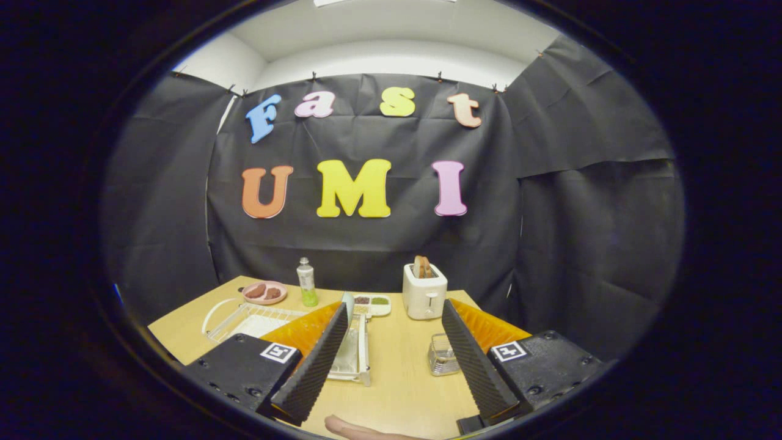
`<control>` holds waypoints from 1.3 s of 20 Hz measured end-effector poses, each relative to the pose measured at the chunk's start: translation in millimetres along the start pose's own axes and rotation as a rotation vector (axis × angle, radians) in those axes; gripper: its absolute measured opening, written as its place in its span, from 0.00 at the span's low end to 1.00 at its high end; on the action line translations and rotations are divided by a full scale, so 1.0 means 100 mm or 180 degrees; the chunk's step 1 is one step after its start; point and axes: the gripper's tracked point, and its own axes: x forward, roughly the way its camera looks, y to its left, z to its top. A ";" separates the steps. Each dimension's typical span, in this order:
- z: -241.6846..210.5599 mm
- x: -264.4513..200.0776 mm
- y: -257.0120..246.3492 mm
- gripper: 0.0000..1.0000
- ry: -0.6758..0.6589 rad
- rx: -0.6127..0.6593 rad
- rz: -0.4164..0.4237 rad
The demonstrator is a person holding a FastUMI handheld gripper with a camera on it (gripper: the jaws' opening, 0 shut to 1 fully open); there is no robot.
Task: Take the plate from the dish rack, then take the spoon from the basket and place it into the plate.
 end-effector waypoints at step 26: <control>-0.54 2.28 0.72 0.65 0.2687 -0.0783 -0.0211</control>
